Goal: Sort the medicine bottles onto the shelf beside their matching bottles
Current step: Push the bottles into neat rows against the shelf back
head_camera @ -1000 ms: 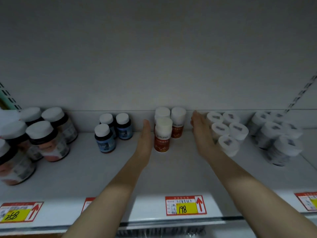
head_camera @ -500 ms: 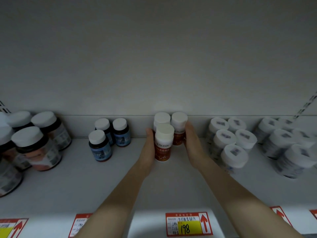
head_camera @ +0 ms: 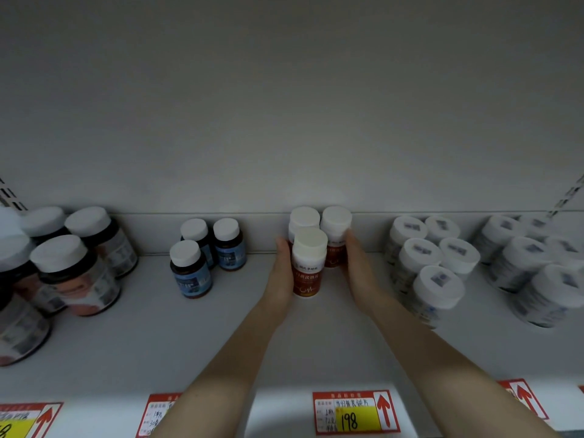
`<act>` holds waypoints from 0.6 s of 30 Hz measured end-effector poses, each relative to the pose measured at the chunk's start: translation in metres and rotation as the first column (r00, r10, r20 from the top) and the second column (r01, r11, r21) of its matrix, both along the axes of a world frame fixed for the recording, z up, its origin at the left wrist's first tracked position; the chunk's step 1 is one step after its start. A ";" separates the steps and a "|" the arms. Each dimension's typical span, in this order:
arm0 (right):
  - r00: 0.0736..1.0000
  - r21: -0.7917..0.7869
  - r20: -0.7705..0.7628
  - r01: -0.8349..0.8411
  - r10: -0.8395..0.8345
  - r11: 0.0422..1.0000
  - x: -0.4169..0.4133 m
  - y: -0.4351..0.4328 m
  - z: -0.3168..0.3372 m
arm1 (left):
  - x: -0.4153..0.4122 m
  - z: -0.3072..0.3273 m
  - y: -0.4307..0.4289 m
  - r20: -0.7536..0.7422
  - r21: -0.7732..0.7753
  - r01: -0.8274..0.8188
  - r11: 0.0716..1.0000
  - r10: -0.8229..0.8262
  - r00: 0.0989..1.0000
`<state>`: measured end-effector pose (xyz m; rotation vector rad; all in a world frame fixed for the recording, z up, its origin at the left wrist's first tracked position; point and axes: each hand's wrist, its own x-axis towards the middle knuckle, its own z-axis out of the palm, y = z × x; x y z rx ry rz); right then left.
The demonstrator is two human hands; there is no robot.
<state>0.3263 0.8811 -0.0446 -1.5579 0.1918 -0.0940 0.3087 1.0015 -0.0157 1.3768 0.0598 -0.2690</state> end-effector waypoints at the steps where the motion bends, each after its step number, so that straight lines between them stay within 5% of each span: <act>1: 1.000 -0.014 -0.004 -0.002 0.002 1.000 -0.001 -0.001 0.002 | -0.001 0.001 0.000 -0.001 0.016 -0.011 1.000 0.011 1.000; 5: 0.997 -0.005 -0.039 0.067 -0.067 0.998 -0.009 -0.011 0.017 | -0.012 0.015 0.003 0.025 0.047 -0.104 0.993 0.103 0.994; 11: 0.984 -0.073 0.027 0.178 -0.177 0.981 -0.035 -0.034 0.063 | -0.045 0.056 -0.002 0.303 0.121 -0.231 0.965 0.186 0.935; 18: 0.961 0.023 0.108 0.254 -0.255 0.967 -0.074 -0.099 0.114 | -0.060 0.080 -0.049 0.340 0.096 -0.207 0.974 0.163 0.926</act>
